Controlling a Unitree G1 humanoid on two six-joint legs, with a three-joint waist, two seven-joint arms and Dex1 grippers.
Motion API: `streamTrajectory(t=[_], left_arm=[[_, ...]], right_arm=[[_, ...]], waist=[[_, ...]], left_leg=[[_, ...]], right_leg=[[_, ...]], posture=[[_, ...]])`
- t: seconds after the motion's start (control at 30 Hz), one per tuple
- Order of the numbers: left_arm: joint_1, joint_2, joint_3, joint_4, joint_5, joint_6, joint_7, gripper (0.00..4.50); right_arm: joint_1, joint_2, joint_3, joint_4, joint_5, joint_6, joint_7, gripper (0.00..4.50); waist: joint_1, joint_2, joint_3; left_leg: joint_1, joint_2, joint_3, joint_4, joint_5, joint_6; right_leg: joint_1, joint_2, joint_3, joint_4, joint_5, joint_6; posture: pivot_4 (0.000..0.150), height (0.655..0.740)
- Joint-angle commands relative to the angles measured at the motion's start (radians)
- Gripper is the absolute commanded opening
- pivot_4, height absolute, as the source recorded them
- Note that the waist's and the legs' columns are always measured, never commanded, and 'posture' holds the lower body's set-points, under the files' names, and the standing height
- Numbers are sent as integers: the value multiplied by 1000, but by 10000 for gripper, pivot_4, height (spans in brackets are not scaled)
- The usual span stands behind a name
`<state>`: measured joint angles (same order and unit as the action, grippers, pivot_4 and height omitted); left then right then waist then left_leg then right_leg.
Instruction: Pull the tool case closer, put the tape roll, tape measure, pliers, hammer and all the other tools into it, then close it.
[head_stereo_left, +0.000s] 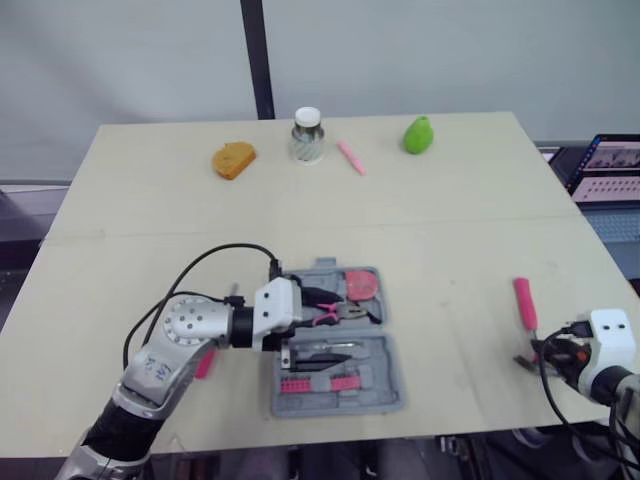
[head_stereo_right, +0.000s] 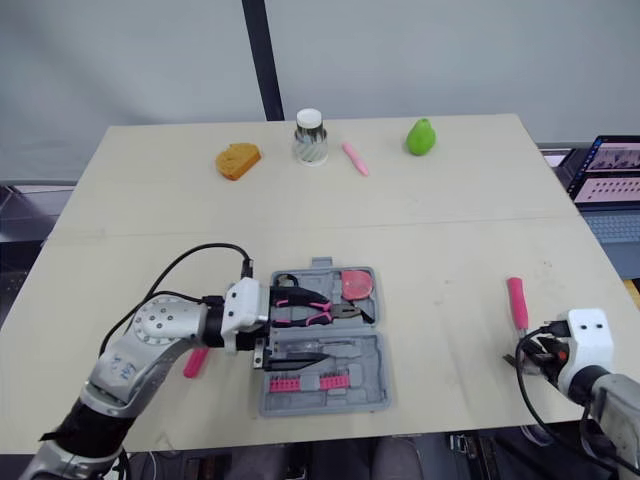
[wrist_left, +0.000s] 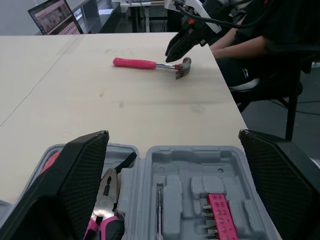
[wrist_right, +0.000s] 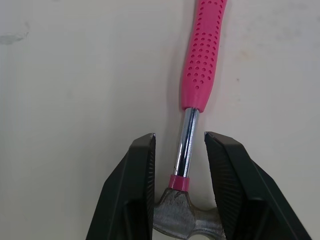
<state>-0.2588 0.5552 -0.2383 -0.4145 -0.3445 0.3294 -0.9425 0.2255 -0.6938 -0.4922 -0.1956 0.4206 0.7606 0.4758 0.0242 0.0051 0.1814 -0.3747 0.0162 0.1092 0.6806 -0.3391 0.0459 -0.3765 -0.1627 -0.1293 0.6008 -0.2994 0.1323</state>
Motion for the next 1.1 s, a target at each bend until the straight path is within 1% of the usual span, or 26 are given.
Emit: streamTrajectory(t=[0.03, 0.53, 1.1], left_arm=[[-13, -13, -25, -17, 15, -25, -4, 45000], [-55, -58, -63, -19, 38, -21, 10, 45000], [-75, -67, -75, -13, 48, -21, 10, 45000]], right_arm=[[2, 9, -5, -28, -12, 22, -28, 16666], [-46, 40, 31, 27, -73, 95, -97, 16666], [-89, 41, 76, 60, -102, 157, -91, 16666]], waist=[[0, 0, 0], [-1, 0, 0], [-1, 0, 0]], left_leg=[[0, 0, 0, 0, 0, 0], [0, 0, 0, 0, 0, 1], [0, 0, -1, 0, 1, 1]], right_leg=[[0, 0, 0, 0, 0, 0], [0, 0, 0, 0, 0, 0], [1, 0, -1, 0, 0, 0]], posture=[[1500, 7400], [1500, 7400], [1500, 7400]])
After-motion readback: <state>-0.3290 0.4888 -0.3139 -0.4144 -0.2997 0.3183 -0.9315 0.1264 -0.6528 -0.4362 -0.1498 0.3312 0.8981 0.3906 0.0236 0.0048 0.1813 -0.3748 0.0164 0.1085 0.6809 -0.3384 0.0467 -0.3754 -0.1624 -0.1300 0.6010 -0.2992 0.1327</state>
